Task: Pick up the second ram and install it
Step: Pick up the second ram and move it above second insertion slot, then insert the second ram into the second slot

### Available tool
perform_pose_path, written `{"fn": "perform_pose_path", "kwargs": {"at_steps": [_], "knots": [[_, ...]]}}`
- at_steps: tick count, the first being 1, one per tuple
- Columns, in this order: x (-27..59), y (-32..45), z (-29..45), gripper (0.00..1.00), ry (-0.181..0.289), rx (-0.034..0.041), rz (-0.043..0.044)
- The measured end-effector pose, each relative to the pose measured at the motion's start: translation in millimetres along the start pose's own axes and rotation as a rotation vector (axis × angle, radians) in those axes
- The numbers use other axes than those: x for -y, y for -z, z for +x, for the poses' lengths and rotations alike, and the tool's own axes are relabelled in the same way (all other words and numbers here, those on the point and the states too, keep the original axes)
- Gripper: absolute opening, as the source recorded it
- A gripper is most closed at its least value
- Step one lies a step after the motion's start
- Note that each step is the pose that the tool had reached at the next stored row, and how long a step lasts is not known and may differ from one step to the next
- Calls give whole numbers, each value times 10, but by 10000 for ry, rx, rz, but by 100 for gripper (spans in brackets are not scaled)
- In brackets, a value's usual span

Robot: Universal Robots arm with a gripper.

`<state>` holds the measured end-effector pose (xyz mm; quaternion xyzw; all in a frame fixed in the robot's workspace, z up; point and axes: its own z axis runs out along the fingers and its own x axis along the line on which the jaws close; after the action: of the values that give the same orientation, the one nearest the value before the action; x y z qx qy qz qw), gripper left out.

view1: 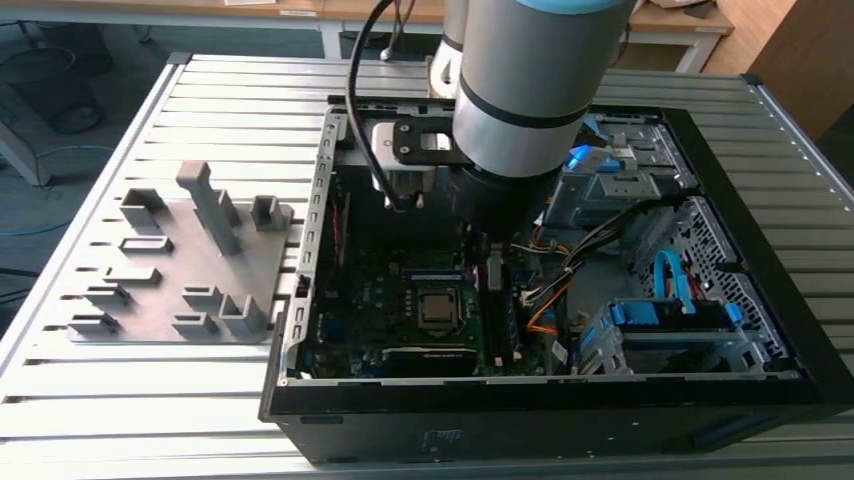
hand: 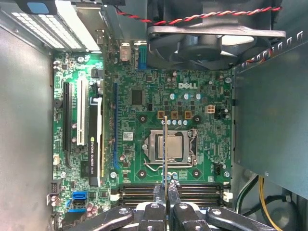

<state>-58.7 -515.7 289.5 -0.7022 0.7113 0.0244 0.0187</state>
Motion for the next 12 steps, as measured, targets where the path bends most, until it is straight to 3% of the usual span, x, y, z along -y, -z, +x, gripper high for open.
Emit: {"fn": "perform_pose_path", "kwargs": {"at_steps": [7,12], "knots": [[0,0,2,14,-9,1,1],[0,-3,3,14,-663,2,40]]}}
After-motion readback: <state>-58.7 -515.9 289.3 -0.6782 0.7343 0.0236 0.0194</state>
